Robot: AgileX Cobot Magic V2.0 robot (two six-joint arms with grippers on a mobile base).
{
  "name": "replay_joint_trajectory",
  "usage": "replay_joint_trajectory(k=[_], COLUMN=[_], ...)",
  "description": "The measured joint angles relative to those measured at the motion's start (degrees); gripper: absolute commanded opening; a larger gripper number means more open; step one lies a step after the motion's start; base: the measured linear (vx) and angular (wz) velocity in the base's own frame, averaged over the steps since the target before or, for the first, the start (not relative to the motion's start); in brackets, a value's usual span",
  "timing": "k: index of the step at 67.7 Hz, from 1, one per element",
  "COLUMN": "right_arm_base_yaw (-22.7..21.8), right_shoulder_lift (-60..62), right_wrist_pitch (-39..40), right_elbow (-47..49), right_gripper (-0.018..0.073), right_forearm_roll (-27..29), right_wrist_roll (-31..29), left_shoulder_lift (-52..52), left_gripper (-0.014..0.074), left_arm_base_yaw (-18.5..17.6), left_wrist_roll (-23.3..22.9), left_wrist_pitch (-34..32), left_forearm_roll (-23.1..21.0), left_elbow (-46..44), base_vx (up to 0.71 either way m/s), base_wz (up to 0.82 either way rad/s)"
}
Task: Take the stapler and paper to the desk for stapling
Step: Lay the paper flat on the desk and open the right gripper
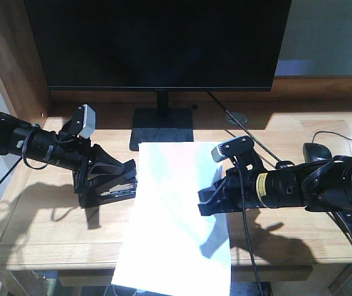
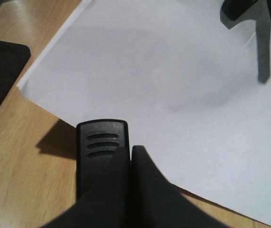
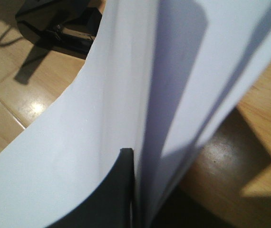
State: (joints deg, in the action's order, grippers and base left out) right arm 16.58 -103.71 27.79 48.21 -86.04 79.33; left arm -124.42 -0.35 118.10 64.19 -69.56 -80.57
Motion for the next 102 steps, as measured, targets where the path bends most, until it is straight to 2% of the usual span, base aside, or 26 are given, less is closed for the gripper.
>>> replay_joint_trajectory(k=[22,36,56,76,91,102], right_arm_base_yaw=[0.00,0.00,0.07,0.17,0.17,1.93], right_shoulder_lift=[-1.21,-3.78,-7.53,-12.51,-15.43,-16.82], right_wrist_pitch=[0.00,0.01,4.50,4.90,4.96,3.58], right_elbow=[0.00,0.07,3.91,9.15,13.55,16.48], right_gripper=[-0.0002,-0.0002,-0.0002,0.0001,0.0013,0.0032], right_forearm_roll=[10.33,13.89,14.24,14.29,14.29,13.86], right_wrist_roll=[-8.31,-11.61,-12.02,-11.27,-8.51,-7.19], left_shoulder_lift=[0.00,0.00,0.00,0.00,0.00,0.00], left_gripper=[-0.0006,-0.0006,-0.0006,-0.0006,-0.0006,-0.0006], left_arm_base_yaw=[0.00,0.00,0.00,0.00,0.00,0.00], left_wrist_roll=[0.00,0.00,0.00,0.00,0.00,0.00], left_wrist_pitch=[0.00,0.00,0.00,0.00,0.00,0.00], left_forearm_roll=[0.00,0.00,0.00,0.00,0.00,0.00], left_elbow=[0.00,0.00,0.00,0.00,0.00,0.00], base_vx=[0.00,0.00,0.00,0.00,0.00,0.00], base_wz=[0.00,0.00,0.00,0.00,0.00,0.00])
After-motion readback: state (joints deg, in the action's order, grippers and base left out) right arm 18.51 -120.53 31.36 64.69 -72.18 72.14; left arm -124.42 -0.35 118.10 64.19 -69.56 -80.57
